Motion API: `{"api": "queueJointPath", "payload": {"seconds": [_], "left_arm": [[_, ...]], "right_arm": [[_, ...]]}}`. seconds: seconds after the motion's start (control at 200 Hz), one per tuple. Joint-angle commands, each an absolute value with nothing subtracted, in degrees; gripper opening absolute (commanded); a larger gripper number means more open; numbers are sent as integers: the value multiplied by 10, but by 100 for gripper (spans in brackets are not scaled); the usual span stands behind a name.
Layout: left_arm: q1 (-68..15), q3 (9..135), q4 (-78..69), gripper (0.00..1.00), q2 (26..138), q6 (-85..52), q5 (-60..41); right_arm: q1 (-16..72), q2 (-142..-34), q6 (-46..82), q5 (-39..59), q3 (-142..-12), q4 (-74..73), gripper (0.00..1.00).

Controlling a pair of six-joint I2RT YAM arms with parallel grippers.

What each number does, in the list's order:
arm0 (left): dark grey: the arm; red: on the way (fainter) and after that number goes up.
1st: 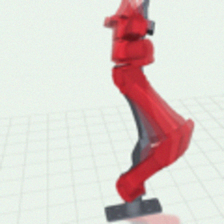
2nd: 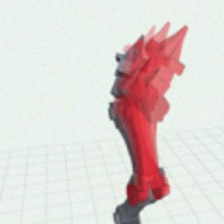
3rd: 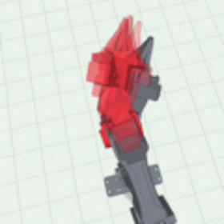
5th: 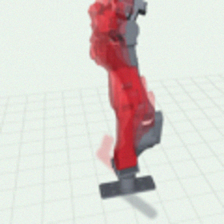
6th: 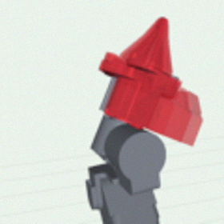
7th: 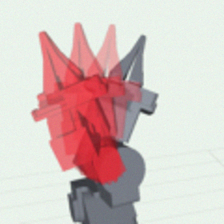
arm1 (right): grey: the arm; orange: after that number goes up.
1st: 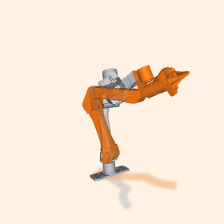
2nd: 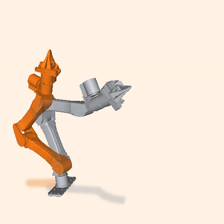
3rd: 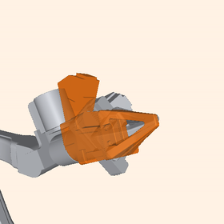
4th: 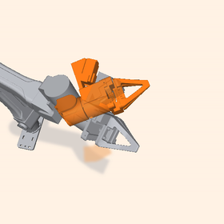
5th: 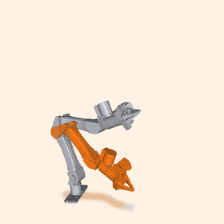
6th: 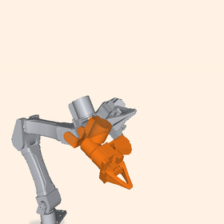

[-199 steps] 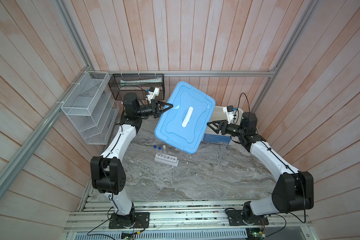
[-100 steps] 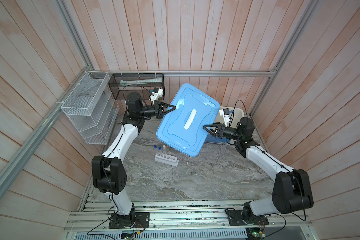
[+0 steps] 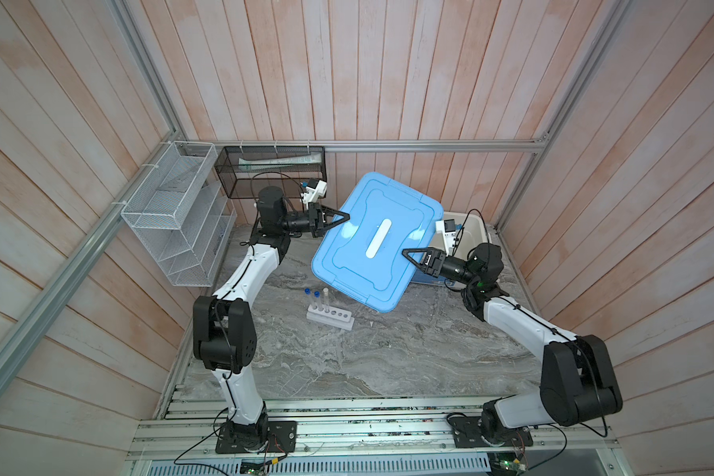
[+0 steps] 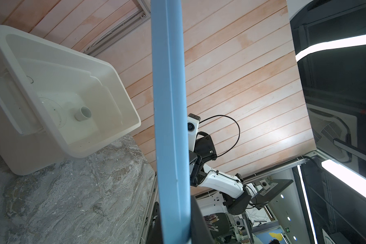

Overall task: Organize the chemistry lab equipment
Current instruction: 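Carry the raised lid with both grippers over the white bin, then lower the lid onto the white bin with right gripper while left gripper releases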

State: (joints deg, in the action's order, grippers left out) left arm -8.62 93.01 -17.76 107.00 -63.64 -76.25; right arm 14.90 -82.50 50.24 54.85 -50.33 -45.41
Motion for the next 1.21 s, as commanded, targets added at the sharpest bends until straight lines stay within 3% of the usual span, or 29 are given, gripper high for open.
{"api": "queueJointPath", "payload": {"seconds": [0.0,0.34,0.64,0.975,1.2], "left_arm": [[-92,942,-192,9,1089,-626,-754],[-84,936,-191,22,1090,-613,-749],[-54,903,-258,58,1072,-626,-737],[0,879,-272,66,1036,-623,-707],[6,855,-244,66,1006,-590,-695]], "right_arm": [[178,-791,504,559,-511,-510,29],[194,-784,574,504,-522,-519,6],[197,-761,571,450,-514,-486,3],[185,-753,590,406,-503,-488,2],[160,-723,622,322,-478,-511,1]]}}
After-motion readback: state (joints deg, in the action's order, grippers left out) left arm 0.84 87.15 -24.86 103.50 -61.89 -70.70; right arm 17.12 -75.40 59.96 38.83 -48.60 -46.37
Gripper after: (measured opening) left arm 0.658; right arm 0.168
